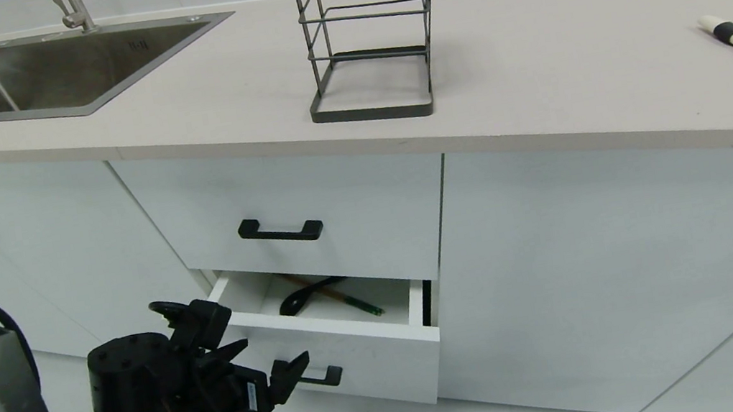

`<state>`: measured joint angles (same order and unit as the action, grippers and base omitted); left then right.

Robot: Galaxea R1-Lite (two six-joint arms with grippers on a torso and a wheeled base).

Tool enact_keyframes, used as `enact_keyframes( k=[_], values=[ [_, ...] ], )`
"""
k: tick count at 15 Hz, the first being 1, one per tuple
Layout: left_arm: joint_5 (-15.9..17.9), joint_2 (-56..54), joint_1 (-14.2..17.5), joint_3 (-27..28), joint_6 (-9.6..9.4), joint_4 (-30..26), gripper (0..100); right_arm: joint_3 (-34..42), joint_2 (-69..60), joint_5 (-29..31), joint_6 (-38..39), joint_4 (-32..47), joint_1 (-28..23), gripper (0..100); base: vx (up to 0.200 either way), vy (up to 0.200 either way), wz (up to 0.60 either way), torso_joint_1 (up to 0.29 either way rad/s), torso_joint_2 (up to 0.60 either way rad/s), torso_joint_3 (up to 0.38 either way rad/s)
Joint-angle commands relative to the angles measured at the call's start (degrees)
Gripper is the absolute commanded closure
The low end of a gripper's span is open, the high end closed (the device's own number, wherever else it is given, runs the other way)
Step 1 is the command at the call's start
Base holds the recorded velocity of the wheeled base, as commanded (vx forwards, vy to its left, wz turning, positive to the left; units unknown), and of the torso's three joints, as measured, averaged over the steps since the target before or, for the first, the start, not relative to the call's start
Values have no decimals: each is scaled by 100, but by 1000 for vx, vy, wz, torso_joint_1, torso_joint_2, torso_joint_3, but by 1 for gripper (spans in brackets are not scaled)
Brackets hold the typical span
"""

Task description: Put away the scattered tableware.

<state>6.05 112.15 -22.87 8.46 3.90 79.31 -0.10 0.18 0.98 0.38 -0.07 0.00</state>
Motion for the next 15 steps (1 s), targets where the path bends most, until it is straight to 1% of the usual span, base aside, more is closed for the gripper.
enact_keyframes(
  k=[1,4,6,8,12,15],
  values=[
    [2,61,11,138,14,-3,0,1,8,-1,6,-1,0,0,0,0,0,0,0,0],
    [2,96,37,288,23,-3,0,1,8,-1,-3,-1,0,0,0,0,0,0,0,0],
    [2,246,222,437,14,32,0,1,8,-1,-3,-1,0,0,0,0,0,0,0,0],
    [19,483,345,551,5,260,0,1,8,-1,6,-1,0,0,0,0,0,0,0,0],
    [19,588,362,587,5,383,0,1,8,-1,6,-1,0,0,0,0,0,0,0,0],
    [19,597,380,841,14,383,0,1,8,-1,6,-1,0,0,0,0,0,0,0,0]
  ],
)
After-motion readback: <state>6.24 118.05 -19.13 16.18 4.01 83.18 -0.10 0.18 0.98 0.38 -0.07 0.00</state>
